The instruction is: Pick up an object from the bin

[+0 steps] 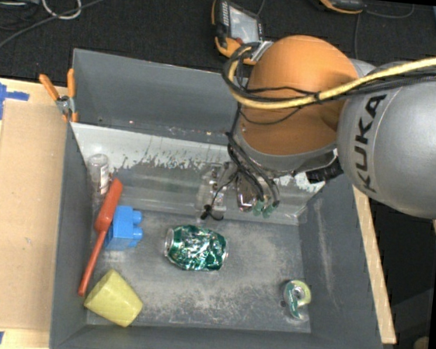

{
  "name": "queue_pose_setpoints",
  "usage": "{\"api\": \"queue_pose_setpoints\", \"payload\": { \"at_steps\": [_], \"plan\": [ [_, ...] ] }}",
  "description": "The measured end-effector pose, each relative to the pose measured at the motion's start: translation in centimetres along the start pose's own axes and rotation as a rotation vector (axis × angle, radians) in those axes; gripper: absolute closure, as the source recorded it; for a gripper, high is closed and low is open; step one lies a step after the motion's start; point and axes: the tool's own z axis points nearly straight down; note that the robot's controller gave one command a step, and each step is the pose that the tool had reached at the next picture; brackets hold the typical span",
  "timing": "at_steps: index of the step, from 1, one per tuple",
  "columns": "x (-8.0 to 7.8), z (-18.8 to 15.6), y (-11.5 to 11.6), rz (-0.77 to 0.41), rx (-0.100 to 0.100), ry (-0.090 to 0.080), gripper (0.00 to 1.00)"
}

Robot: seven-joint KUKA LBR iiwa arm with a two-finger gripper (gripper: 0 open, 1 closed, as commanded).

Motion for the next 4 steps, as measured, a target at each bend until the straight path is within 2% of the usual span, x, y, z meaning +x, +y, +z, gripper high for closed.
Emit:
{"api": "queue_pose_setpoints", "payload": {
  "at_steps": [1, 2, 3, 4],
  "plan": [
    [-1.6, 6.5, -1.2, -0.196, -0.001, 0.015, 0.00],
    [-1.6, 6.2, -1.1, -0.194, -0.002, 0.011, 1.00],
    [-1.6, 6.2, -1.2, -0.194, -0.002, 0.011, 1.00],
    [-2.1, 9.5, -0.6, -0.031, -0.001, 0.014, 1.00]
  ]
}}
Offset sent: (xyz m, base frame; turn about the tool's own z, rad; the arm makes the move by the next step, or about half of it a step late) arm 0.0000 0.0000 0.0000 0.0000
